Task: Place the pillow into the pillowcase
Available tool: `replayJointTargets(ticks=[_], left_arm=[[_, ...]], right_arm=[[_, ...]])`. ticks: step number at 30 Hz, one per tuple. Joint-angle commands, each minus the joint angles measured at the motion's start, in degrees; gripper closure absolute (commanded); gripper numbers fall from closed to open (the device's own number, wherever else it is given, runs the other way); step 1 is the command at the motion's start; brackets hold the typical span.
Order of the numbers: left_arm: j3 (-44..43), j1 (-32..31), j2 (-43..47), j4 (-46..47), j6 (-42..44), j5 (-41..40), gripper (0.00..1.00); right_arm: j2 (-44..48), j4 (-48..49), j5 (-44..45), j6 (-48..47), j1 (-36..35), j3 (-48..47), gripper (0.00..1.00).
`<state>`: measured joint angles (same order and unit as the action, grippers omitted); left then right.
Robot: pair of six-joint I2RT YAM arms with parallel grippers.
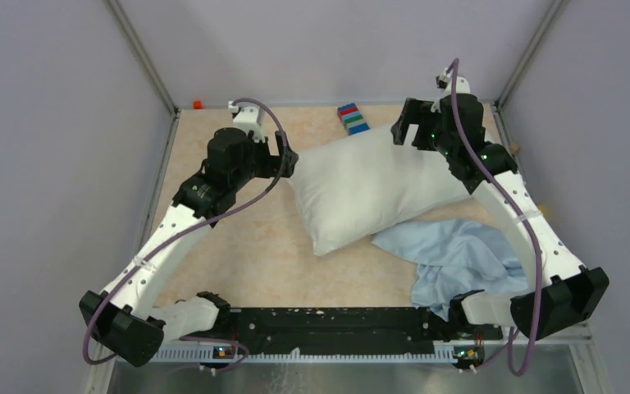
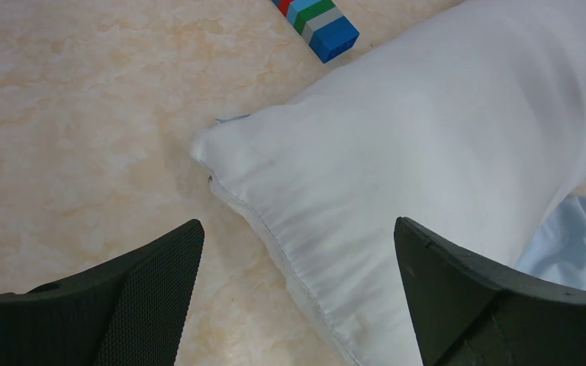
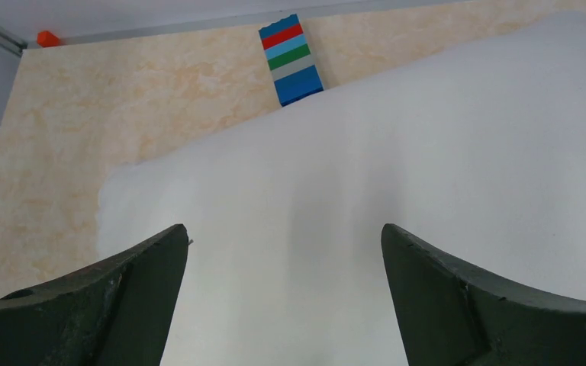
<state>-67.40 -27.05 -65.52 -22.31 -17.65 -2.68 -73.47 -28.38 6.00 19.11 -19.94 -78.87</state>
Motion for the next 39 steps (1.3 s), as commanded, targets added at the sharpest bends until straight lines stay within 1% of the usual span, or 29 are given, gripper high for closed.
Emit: replayJointTargets(ticks=[1,2,4,5,7,8,11,15,18,19,20,25,28,29,30,31,33,34,35,36,37,38,39], left_arm=[[-2.22,-0.19,0.22,0.66,0.84,0.53,0.01],[-2.39,-0.18,-0.24,0.31,1.43,1.91,0.01],[-2.29,-0.18,-1.10,1.32,2.08,8.56,0.01],[-1.86,-0.27,-1.88,2.70,0.80,11.07,0.01],[-2.07,-0.47,-4.18,4.50,-2.06,14.37,0.01],[-3.03,-1.22,-5.85,4.43,-2.43,14.59,0.01],[-6.20,-5.37,-10.11,3.81,-2.17,8.97,0.01],[-9.11,-9.26,-15.04,4.36,-2.36,5.18,0.01],[-13.67,-12.36,-20.03,2.88,-0.09,3.29,0.01],[-15.01,-13.42,-21.70,2.44,0.63,3.22,0.01],[-15.97,-14.23,-23.74,2.33,1.09,1.37,0.01],[-18.61,-16.30,-31.68,1.87,0.97,0.56,0.01],[-17.73,-16.80,-34.93,1.91,-0.30,-1.96,0.01],[-16.72,-16.83,-35.62,2.18,-1.06,-2.82,0.03],[-15.99,-16.81,-36.29,2.15,-2.01,-3.96,0.10],[-15.50,-16.81,-36.80,1.78,-2.99,-5.33,0.26],[-15.32,-16.68,-37.66,-0.38,-4.91,-9.24,0.68],[-14.95,-16.53,-37.70,-1.04,-5.01,-10.63,0.85],[-14.30,-16.08,-37.29,-1.33,-5.07,-11.70,0.98],[-13.50,-15.75,-36.43,-1.49,-5.19,-12.39,1.00],[-12.56,-14.79,-35.04,-1.32,-5.20,-12.65,1.00],[-11.72,-13.92,-33.26,-1.18,-5.14,-12.74,1.00],[-11.06,-12.98,-31.51,-1.19,-5.12,-12.93,1.00]], right_arm=[[1.60,0.66,0.71,-0.33,0.30,-2.69,0.05],[1.58,0.69,0.88,-0.38,0.32,-2.69,0.05],[1.40,0.61,1.09,-0.38,0.32,-2.69,0.05],[1.17,0.49,1.52,-0.34,0.33,-2.78,0.05],[0.38,0.06,2.62,-0.64,0.31,-3.23,0.05],[-0.11,-0.26,3.46,-0.94,0.34,-3.61,0.05],[-1.78,-1.24,6.16,-3.14,0.38,-5.15,0.05],[-3.62,-2.03,9.47,-4.45,2.00,-6.59,0.03],[-5.54,-1.76,7.39,-3.70,6.49,-7.30,0.03],[-6.36,-1.87,7.25,-3.63,8.38,-7.87,0.03],[-7.18,-2.12,8.07,-3.84,9.36,-8.56,0.03],[-11.80,-2.74,15.71,-6.32,12.61,-10.98,0.03],[-15.53,-2.97,18.58,-7.77,13.36,-11.22,0.02],[-17.00,-2.89,19.03,-8.22,13.37,-10.83,0.03],[-18.49,-2.95,19.08,-8.62,13.38,-10.31,0.03],[-20.08,-3.19,18.78,-8.72,13.42,-9.82,0.03],[-23.00,-3.50,17.20,-8.64,13.42,-8.33,0.07],[-24.16,-3.49,15.92,-8.57,13.40,-7.36,0.11],[-24.93,-3.71,14.12,-8.39,13.40,-6.37,0.17],[-25.36,-4.04,12.50,-7.93,13.35,-5.61,0.25],[-25.03,-4.24,10.98,-7.32,13.17,-4.66,0.37],[-24.09,-4.16,10.10,-6.85,12.89,-3.66,0.53],[-22.86,-4.32,9.45,-6.41,11.96,-3.05,0.72]])
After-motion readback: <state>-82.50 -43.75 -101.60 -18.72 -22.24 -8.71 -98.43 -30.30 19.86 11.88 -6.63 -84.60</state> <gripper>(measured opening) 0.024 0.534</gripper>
